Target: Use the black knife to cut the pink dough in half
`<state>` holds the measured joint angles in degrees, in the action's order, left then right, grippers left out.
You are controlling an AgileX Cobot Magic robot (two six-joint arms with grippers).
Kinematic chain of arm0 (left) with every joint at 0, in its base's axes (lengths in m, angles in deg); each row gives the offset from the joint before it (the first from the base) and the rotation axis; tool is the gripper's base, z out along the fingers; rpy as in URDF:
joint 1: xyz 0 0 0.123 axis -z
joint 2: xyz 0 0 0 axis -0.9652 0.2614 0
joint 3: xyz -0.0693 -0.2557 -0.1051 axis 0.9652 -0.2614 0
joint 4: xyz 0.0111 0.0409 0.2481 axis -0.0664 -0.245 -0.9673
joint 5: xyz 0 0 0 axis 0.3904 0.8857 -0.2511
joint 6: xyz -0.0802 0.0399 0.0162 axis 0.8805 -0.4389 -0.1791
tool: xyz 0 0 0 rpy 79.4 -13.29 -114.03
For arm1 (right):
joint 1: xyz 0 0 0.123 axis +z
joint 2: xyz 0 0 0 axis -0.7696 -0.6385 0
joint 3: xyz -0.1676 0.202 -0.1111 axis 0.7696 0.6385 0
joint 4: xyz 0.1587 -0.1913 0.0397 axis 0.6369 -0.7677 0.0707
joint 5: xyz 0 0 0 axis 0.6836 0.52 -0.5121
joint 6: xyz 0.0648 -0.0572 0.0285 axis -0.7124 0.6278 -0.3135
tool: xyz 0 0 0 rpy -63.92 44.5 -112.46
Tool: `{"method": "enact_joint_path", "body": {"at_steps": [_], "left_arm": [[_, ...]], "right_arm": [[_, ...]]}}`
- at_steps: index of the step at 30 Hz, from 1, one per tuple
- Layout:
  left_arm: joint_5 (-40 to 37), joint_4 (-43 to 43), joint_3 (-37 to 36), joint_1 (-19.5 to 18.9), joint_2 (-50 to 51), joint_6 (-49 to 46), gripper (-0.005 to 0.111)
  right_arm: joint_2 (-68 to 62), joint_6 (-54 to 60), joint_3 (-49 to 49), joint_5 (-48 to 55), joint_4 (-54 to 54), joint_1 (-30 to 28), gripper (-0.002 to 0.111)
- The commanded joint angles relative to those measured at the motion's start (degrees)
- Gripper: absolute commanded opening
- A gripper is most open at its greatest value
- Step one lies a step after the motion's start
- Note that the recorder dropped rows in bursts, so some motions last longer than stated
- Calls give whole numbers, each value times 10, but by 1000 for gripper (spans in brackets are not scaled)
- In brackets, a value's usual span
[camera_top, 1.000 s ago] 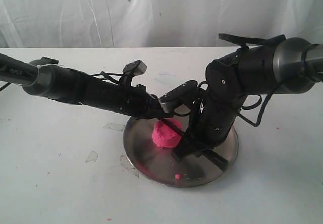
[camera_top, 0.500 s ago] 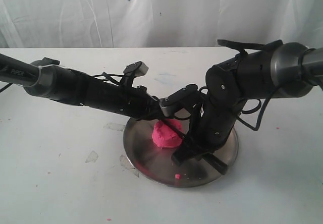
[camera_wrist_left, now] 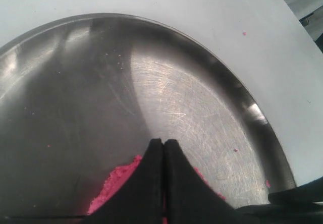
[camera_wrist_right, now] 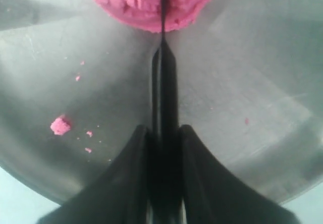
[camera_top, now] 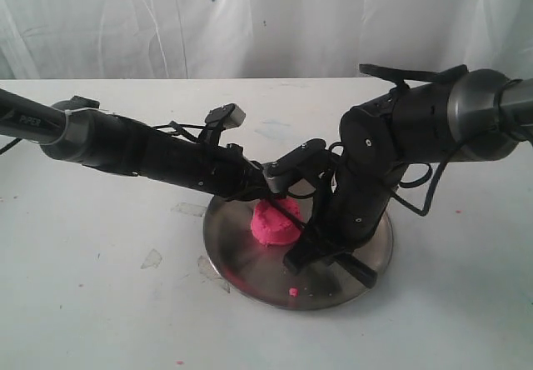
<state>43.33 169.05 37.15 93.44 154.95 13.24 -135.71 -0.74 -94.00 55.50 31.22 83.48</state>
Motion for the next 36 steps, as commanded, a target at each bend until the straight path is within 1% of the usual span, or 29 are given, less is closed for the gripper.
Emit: {"method": "enact_joint_path", "body": {"at_steps": [1, 11, 15, 17, 36], "left_arm": [[12, -29, -7, 4, 12, 0, 0], [12, -29, -7, 4, 12, 0, 0], [12, -29, -7, 4, 12, 0, 0], [12, -29, -7, 4, 12, 0, 0], [20, -31, -7, 4, 6, -2, 0]], "right_arm": [[-13, 2, 1, 5, 0, 0, 0], [-21, 2, -1, 5, 0, 0, 0], [-2, 2, -19, 27, -3, 0, 0], [-4, 2, -22, 60, -12, 0, 0], [-6, 11, -23, 83, -13, 0, 0]]}}
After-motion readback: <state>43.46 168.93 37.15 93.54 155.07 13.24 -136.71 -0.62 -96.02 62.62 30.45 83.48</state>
